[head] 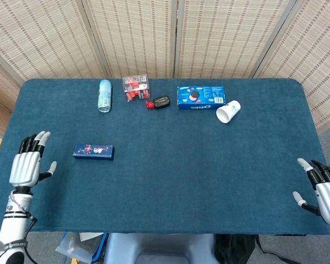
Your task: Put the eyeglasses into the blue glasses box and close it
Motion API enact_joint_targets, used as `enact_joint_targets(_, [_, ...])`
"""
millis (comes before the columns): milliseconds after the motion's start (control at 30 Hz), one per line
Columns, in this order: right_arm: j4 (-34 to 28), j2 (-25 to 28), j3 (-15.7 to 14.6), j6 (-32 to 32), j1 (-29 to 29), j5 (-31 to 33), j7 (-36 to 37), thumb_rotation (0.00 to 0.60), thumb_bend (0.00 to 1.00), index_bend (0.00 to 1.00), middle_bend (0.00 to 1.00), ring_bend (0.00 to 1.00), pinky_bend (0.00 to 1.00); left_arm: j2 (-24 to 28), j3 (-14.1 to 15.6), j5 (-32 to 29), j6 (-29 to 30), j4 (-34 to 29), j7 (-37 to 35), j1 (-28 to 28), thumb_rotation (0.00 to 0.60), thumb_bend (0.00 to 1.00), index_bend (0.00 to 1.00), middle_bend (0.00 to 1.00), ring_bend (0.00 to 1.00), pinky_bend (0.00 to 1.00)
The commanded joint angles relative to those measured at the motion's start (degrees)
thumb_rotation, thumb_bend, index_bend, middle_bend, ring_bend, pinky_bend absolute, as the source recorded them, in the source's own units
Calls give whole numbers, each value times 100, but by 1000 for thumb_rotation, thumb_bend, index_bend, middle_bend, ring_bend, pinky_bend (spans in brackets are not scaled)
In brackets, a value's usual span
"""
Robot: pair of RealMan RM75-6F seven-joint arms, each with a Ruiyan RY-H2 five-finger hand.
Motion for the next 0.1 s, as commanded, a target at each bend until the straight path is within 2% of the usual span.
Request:
enact_joint_targets(33, [-6, -2, -11, -12, 20, -23, -6, 600, 276, 71, 187, 100, 153, 125, 136, 321, 417, -227, -162, 367, 600, 353, 57, 0, 0, 0])
enact_joint_targets(100, [-7, -14, -13, -12, 26, -23, -9, 600, 275, 71, 187, 101, 153, 146, 187, 464, 546, -290, -171, 493, 600, 353, 58, 0, 0, 0])
